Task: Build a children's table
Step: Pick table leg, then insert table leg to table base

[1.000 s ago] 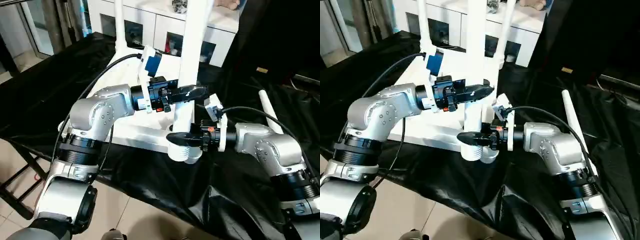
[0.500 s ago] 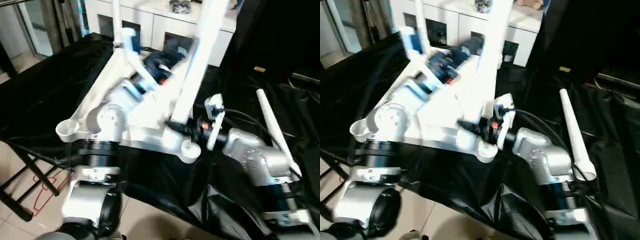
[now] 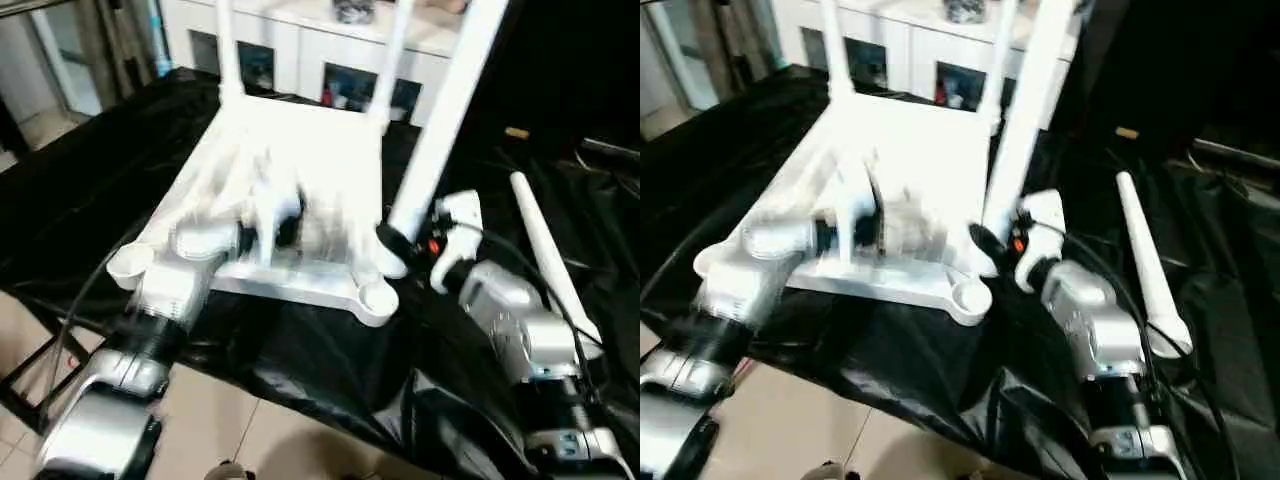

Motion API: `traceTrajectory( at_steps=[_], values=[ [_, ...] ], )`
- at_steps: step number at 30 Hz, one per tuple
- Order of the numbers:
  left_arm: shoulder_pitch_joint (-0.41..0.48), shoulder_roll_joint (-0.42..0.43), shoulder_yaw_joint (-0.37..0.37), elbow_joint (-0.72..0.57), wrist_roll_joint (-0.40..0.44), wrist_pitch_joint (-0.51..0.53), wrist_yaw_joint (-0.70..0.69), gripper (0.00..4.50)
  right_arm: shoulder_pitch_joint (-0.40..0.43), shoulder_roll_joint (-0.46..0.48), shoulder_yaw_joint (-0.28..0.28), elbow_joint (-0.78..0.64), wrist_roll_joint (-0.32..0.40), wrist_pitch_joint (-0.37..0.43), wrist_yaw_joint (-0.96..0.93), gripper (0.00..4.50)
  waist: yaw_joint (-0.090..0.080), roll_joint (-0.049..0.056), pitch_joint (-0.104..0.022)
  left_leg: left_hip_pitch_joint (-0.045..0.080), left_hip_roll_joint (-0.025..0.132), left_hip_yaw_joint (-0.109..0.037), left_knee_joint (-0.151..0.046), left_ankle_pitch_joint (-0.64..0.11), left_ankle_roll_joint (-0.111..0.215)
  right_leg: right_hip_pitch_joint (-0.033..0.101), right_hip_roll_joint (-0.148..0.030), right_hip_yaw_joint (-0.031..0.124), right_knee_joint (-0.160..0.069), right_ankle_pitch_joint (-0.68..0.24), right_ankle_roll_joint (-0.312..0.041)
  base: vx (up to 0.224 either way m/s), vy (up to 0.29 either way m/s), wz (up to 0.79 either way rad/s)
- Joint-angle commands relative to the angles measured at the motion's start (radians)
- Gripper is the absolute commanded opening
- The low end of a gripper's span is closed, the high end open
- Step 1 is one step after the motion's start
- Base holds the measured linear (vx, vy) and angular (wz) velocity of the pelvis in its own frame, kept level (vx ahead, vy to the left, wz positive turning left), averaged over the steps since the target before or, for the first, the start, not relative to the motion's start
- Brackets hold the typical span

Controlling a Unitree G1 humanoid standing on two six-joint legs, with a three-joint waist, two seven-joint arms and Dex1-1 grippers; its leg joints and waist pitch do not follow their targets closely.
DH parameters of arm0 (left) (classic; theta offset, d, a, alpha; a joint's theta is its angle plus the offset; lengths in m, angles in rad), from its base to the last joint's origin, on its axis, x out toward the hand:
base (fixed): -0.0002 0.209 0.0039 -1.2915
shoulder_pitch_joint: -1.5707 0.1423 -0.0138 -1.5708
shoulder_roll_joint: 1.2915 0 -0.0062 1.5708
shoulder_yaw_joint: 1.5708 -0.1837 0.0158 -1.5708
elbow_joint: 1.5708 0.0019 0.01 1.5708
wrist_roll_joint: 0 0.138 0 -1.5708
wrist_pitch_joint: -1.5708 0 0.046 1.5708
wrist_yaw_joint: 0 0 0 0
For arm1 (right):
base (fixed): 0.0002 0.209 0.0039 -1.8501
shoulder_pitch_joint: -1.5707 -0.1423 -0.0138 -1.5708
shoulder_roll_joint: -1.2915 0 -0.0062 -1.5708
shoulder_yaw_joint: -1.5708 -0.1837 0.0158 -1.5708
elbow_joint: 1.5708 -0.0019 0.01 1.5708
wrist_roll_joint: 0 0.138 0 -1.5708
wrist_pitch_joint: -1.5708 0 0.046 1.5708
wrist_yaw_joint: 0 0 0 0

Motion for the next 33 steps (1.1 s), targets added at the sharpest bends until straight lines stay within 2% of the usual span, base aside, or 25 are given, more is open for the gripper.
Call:
traceTrajectory(
  at_steps=[1, 2, 4, 5, 7, 9, 10, 11, 12, 13, 15, 16, 17, 18, 21, 22, 27, 29, 32, 33],
  values=[
    [-0.012, 0.011, -0.044, 0.034, 0.048, -0.035, -0.057, 2.69, 0.000, -0.008, -0.019, -0.007, -0.007, -0.022, -0.009, 1.91, -0.005, 0.019, -0.075, 0.024, 0.047, -0.025, -0.075, -0.218, -0.045, 0.048, -0.090, 0.059, -0.077, -0.257, -0.157, 0.000, 0.000, 0.00],
    [-0.016, 0.012, -0.053, 0.053, 0.059, -0.050, -0.067, 2.40, 0.000, -0.007, -0.019, -0.006, -0.008, -0.025, -0.010, 1.91, -0.005, 0.019, -0.076, 0.024, 0.048, -0.026, -0.075, -0.221, -0.047, 0.048, -0.090, 0.059, -0.075, -0.260, -0.156, 0.000, 0.000, 0.00],
    [-0.040, 0.009, -0.067, 0.126, 0.094, -0.089, -0.060, 2.33, 0.003, -0.007, -0.015, -0.008, -0.008, -0.024, -0.006, 1.91, -0.005, 0.019, -0.077, 0.025, 0.047, -0.026, -0.074, -0.221, -0.045, 0.047, -0.090, 0.059, -0.076, -0.257, -0.152, 0.000, 0.000, 0.00],
    [-0.040, 0.009, -0.067, 0.126, 0.094, -0.089, -0.060, 2.20, 0.003, -0.007, -0.015, -0.008, -0.008, -0.024, -0.006, 1.91, -0.005, 0.019, -0.078, 0.024, 0.049, -0.027, -0.075, -0.215, -0.046, 0.049, -0.092, 0.059, -0.072, -0.240, -0.159, 0.000, 0.000, 0.00],
    [-0.073, 0.007, -0.079, 0.213, 0.120, -0.132, -0.065, 2.06, 0.007, -0.006, -0.009, -0.013, -0.010, -0.027, -0.002, 1.91, -0.005, 0.020, -0.078, 0.025, 0.045, -0.024, -0.073, -0.218, -0.040, 0.047, -0.089, 0.058, -0.076, -0.241, -0.161, 0.000, 0.000, 0.00],
    [-0.095, 0.008, -0.089, 0.266, 0.140, -0.158, -0.068, 1.83, 0.011, -0.005, -0.004, -0.017, -0.010, -0.026, 0.002, 1.91, -0.003, 0.020, -0.080, 0.025, 0.048, -0.026, -0.073, -0.209, -0.039, 0.049, -0.092, 0.058, -0.073, -0.222, -0.167, 0.000, 0.000, 0.00],
    [-0.117, 0.012, -0.099, 0.318, 0.164, -0.179, -0.064, 1.76, 0.016, -0.004, 0.001, -0.023, -0.009, -0.025, 0.004, 1.91, -0.001, 0.030, -0.080, 0.025, 0.047, -0.027, -0.073, -0.205, -0.039, 0.048, -0.091, 0.058, -0.070, -0.204, -0.174, 0.000, 0.000, 0.00],
    [-0.124, 0.012, -0.100, 0.334, 0.170, -0.187, -0.065, 1.76, 0.018, -0.004, 0.002, -0.025, -0.009, -0.025, 0.005, 1.91, -0.002, 0.024, -0.081, 0.025, 0.047, -0.027, -0.073, -0.206, -0.039, 0.050, -0.091, 0.058, -0.069, -0.189, -0.179, 0.000, 0.000, 0.00],
    [-0.131, 0.013, -0.101, 0.351, 0.176, -0.194, -0.066, 1.67, 0.020, -0.004, 0.003, -0.027, -0.009, -0.025, 0.006, 1.91, -0.002, 0.022, -0.080, 0.024, 0.046, -0.025, -0.073, -0.204, -0.035, 0.051, -0.091, 0.058, -0.070, -0.184, -0.181, 0.000, 0.000, 0.00],
    [-0.144, 0.014, -0.103, 0.382, 0.188, -0.205, -0.071, 1.57, 0.024, -0.004, 0.005, -0.030, -0.009, -0.025, 0.008, 1.91, 0.000, 0.025, -0.081, 0.025, 0.047, -0.026, -0.072, -0.204, -0.034, 0.051, -0.092, 0.059, -0.069, -0.177, -0.186, 0.000, 0.000, 0.00],
    [-0.151, 0.015, -0.102, 0.397, 0.191, -0.210, -0.078, 1.40, 0.026, -0.005, 0.005, -0.033, -0.008, -0.024, 0.009, 1.91, 0.000, 0.024, -0.080, 0.025, 0.048, -0.026, -0.073, -0.208, -0.032, 0.052, -0.093, 0.058, -0.069, -0.180, -0.193, 0.000, 0.000, 0.00],
    [-0.155, 0.016, -0.100, 0.411, 0.193, -0.215, -0.085, 1.40, 0.029, -0.004, 0.006, -0.036, -0.008, -0.024, 0.009, 1.91, 0.000, 0.030, -0.079, 0.026, 0.048, -0.026, -0.073, -0.218, -0.034, 0.050, -0.093, 0.058, -0.072, -0.191, -0.196, 0.000, 0.000, 0.00],
    [-0.164, 0.013, -0.097, 0.434, 0.196, -0.227, -0.091, 1.36, 0.031, -0.004, 0.007, -0.038, -0.007, -0.024, 0.010, 1.91, 0.000, 0.028, -0.079, 0.025, 0.048, -0.026, -0.073, -0.222, -0.037, 0.051, -0.094, 0.058, -0.070, -0.194, -0.198, 0.000, 0.000, 0.00],
    [-0.174, 0.012, -0.096, 0.458, 0.202, -0.238, -0.096, 1.26, 0.032, -0.004, 0.007, -0.040, -0.006, -0.023, 0.010, 1.91, 0.000, 0.031, -0.079, 0.025, 0.047, -0.027, -0.073, -0.226, -0.038, 0.052, -0.094, 0.058, -0.071, -0.202, -0.199, 0.000, 0.000, 0.00],
    [-0.193, 0.008, -0.098, 0.503, 0.215, -0.260, -0.100, 1.04, 0.034, -0.002, 0.007, -0.042, -0.005, -0.023, 0.010, 1.91, 0.002, 0.028, -0.079, 0.026, 0.047, -0.028, -0.073, -0.234, -0.037, 0.052, -0.095, 0.058, -0.076, -0.230, -0.190, 0.000, 0.000, 0.00],
    [-0.203, 0.006, -0.101, 0.529, 0.226, -0.274, -0.098, 0.92, 0.035, 0.000, 0.008, -0.043, -0.004, -0.022, 0.011, 1.91, 0.002, 0.032, -0.079, 0.026, 0.049, -0.029, -0.073, -0.233, -0.038, 0.052, -0.096, 0.058, -0.074, -0.223, -0.195, 0.000, 0.000, 0.00],
    [-0.224, -0.005, -0.099, 0.578, 0.245, -0.292, -0.093, 0.40, 0.038, 0.004, 0.010, -0.048, -0.005, -0.020, 0.011, 1.91, 0.002, 0.034, -0.080, 0.025, 0.049, -0.029, -0.073, -0.227, -0.034, 0.054, -0.096, 0.058, -0.070, -0.185, -0.210, 0.000, 0.000, 0.00],
    [-0.239, -0.013, -0.093, 0.611, 0.254, -0.304, -0.095, 0.33, 0.042, 0.003, 0.010, -0.055, -0.003, -0.018, 0.012, 1.91, 0.002, 0.035, -0.080, 0.025, 0.048, -0.029, -0.073, -0.232, -0.032, 0.054, -0.096, 0.057, -0.072, -0.189, -0.214, 0.000, 0.000, 0.00],
    [-0.248, -0.015, -0.096, 0.630, 0.263, -0.305, -0.106, 0.16, 0.045, 0.002, 0.009, -0.058, -0.002, -0.018, 0.012, 1.91, 0.000, 0.036, -0.080, 0.025, 0.049, -0.030, -0.073, -0.237, -0.034, 0.056, -0.098, 0.057, -0.073, -0.195, -0.214, 0.000, 0.000, 0.00],
    [-0.250, -0.016, -0.095, 0.634, 0.265, -0.306, -0.107, 0.11, 0.046, 0.002, 0.009, -0.059, -0.002, -0.017, 0.012, 1.91, -0.003, 0.033, -0.081, 0.022, 0.048, -0.030, -0.073, -0.229, -0.031, 0.058, -0.096, 0.057, -0.070, -0.182, -0.217, 0.000, 0.000, 0.00]
  ],
)
